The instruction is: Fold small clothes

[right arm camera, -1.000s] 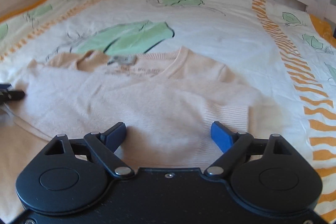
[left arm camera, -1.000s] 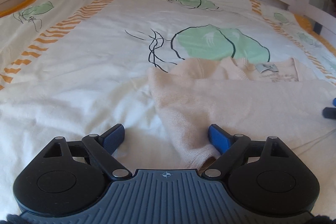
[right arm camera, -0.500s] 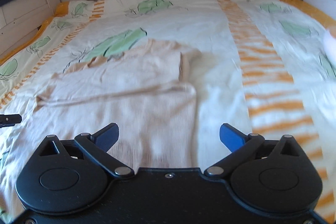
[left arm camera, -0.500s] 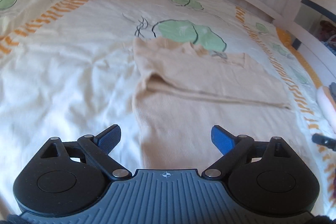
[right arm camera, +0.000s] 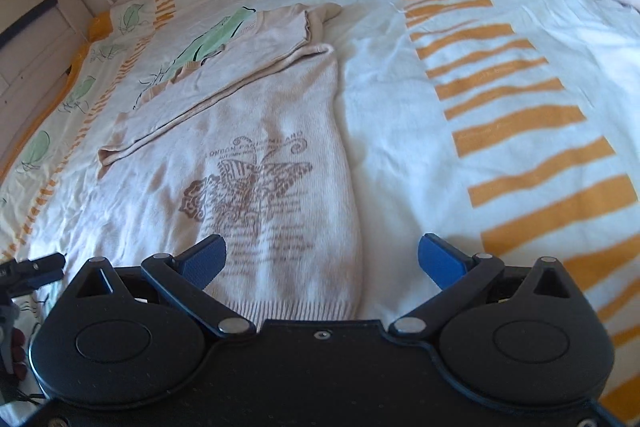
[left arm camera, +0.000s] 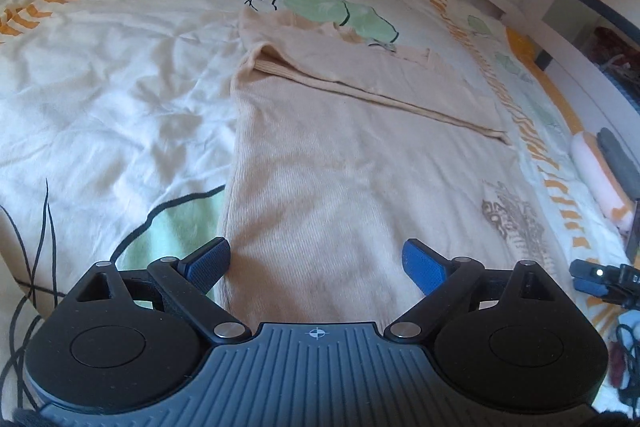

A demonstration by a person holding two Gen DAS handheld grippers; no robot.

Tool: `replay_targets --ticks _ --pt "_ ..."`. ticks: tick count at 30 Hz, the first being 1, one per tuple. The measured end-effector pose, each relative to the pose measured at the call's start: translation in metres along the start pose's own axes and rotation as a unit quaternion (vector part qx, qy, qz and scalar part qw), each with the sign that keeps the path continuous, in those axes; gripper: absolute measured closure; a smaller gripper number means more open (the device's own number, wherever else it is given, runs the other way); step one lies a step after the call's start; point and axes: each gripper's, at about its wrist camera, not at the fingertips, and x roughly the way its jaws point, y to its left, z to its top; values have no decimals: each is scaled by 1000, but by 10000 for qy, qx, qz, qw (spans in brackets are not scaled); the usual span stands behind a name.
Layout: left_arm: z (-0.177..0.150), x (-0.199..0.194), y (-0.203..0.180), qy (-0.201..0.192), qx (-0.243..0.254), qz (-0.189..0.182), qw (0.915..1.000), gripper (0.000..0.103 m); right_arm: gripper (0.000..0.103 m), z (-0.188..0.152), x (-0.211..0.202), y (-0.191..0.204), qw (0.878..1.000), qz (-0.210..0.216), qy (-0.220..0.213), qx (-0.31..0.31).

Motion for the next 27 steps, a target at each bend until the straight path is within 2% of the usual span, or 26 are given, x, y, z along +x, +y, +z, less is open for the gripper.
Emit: replay_targets --ticks 10,13,22,27 --pt "-18 -6 6 224 -29 -18 9997 8 0 -17 -5 -9 9950 701 419 584" --pt "-21 -2 9 324 -90 -86 9994 1 0 -20 -4 -7 9954 691 422 511" --pt "-24 -1 6 295 -41 6 9996 1 0 -23 -1 1 9974 537 439 192" --pt "-28 -8 12 316 -382 -59 9988 1 0 -24 0 3 9977 496 450 131"
